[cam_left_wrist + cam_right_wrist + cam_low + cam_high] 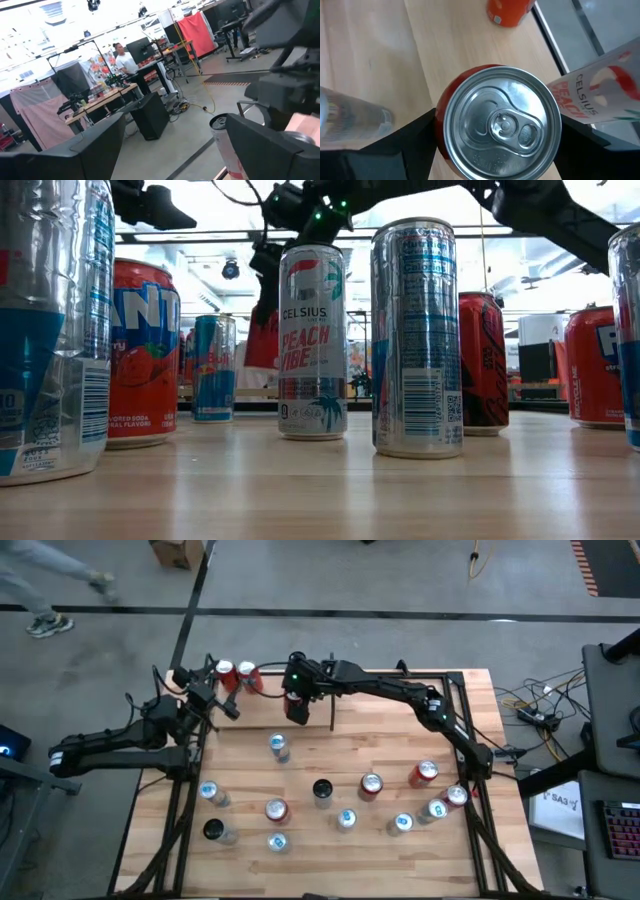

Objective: Place canned beverage on shelf
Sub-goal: Put the red and black soda can on the shelf aligned with the other red and black soda can

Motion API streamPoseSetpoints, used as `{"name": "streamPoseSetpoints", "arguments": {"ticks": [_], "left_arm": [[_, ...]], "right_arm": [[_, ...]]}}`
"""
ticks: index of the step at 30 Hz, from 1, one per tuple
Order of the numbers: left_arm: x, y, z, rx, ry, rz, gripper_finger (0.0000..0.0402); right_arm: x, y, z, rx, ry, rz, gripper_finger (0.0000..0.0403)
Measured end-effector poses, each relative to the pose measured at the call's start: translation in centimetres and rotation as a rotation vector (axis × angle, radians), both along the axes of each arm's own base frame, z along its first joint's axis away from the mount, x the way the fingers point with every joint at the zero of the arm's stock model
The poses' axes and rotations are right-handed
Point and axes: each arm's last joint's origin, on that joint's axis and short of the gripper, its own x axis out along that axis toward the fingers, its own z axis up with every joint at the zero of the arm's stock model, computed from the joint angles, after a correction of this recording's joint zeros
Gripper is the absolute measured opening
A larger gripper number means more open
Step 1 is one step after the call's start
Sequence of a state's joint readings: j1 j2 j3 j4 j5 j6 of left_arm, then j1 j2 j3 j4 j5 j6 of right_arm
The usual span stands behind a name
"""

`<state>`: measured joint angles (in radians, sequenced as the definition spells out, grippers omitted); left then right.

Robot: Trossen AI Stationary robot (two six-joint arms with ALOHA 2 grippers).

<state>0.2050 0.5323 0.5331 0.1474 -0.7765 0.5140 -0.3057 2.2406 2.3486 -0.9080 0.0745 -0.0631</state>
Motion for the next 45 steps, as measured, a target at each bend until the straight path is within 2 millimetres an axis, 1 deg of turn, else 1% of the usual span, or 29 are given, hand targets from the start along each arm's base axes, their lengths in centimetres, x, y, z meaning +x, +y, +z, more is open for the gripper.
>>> {"name": "streamPoseSetpoints", "arguments": {"ticks": [6, 11, 14, 16, 20, 22, 26, 29, 40, 43, 45], "left_arm": [[0.0, 0.0, 0.0, 0.0, 0.0, 0.0, 0.033], [0.0, 0.0, 0.0, 0.0, 0.0, 0.0, 0.033], [0.0, 0.0, 0.0, 0.0, 0.0, -0.001, 0.033], [0.0, 0.0, 0.0, 0.0, 0.0, -0.001, 0.033], [0.0, 0.0, 0.0, 0.0, 0.0, -0.001, 0.033], [0.0, 0.0, 0.0, 0.0, 0.0, -0.001, 0.033], [0.0, 0.0, 0.0, 0.001, 0.0, -0.001, 0.033], [0.0, 0.0, 0.0, 0.001, 0.0, -0.001, 0.033], [0.0, 0.0, 0.0, 0.001, 0.001, -0.001, 0.033], [0.0, 0.0, 0.0, 0.001, 0.002, -0.001, 0.033], [0.0, 0.0, 0.0, 0.001, 0.001, -0.001, 0.033]], "right_arm": [[0.2, -0.1, -0.4, -0.001, 0.006, -0.002, 0.03], [0.6, -0.2, -1.6, -0.002, 0.033, 0.008, 0.03], [0.7, -0.3, -1.8, -0.004, 0.033, 0.011, 0.0302], [0.8, -0.3, -1.8, -0.01, 0.028, 0.016, 0.0319], [0.9, -0.4, -1.8, -0.015, 0.012, 0.016, 0.0366], [0.9, -0.4, -1.8, -0.017, 0.01, 0.016, 0.0375], [1.0, -0.4, -1.7, -0.021, 0.005, 0.018, 0.038], [0.9, -0.3, -1.2, -0.029, -0.013, 0.02, 0.0382], [-0.7, 0.5, 2.6, -0.042, -0.067, 0.019, 0.0383], [-1.6, 0.8, 3.2, -0.033, -0.025, 0.025, 0.0366], [-2.1, 0.9, 3.1, -0.015, 0.022, 0.022, 0.0338]]}}
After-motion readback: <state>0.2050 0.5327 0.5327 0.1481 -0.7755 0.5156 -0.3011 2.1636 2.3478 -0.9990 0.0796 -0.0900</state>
